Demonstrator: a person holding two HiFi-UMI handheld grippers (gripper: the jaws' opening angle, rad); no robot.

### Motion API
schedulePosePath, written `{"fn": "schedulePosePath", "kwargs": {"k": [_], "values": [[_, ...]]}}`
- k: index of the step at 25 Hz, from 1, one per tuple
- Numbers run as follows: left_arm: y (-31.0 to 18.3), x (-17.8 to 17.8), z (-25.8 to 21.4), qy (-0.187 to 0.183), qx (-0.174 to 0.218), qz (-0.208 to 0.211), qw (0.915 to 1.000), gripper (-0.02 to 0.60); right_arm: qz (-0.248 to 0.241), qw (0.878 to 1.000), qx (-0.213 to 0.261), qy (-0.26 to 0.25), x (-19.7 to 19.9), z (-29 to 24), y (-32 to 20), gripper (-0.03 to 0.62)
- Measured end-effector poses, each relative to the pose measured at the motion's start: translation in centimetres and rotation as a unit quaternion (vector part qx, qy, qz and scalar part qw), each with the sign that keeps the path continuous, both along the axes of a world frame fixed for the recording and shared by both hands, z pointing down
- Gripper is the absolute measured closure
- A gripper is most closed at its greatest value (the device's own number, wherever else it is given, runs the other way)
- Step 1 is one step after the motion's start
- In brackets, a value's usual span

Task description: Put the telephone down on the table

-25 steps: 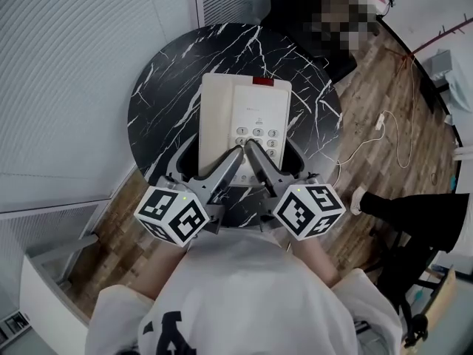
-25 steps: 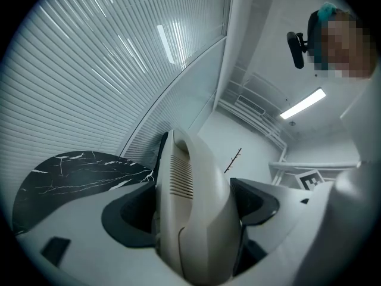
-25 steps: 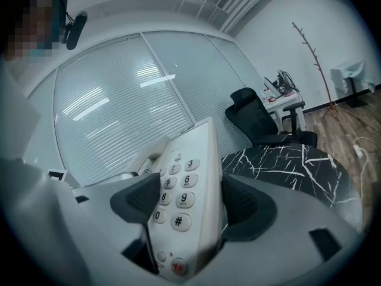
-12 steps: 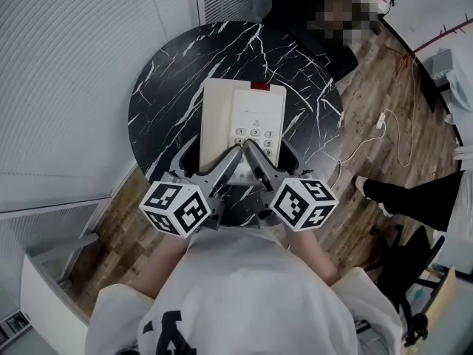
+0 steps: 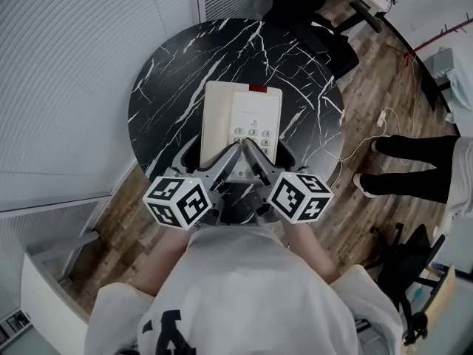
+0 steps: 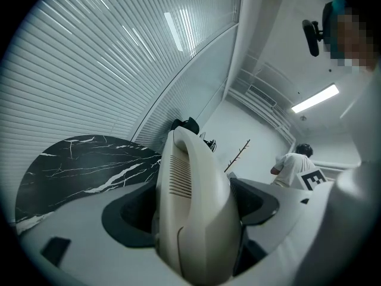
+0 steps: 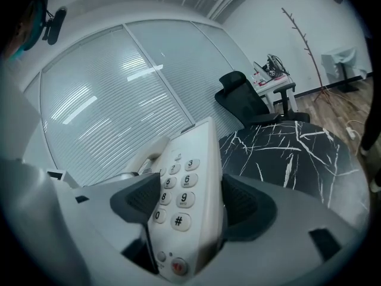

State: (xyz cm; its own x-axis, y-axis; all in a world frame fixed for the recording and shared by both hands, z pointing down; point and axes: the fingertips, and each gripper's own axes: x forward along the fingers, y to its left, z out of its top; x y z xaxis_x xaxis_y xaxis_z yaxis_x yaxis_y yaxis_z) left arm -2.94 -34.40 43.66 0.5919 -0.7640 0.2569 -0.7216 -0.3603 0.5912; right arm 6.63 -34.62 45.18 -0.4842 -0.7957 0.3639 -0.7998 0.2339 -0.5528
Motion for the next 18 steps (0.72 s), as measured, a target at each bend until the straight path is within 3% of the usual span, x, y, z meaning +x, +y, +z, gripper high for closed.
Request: {"fn": "schedulePosePath", "kwargs": {"k": [18], "values": [[-0.1,-0.2,4.0,-0.011,-0.045,0.000,0.9989,0.187,0.003,0.999,-0.050,-0.004,-0.3,4.1,0.0,0.258]]}}
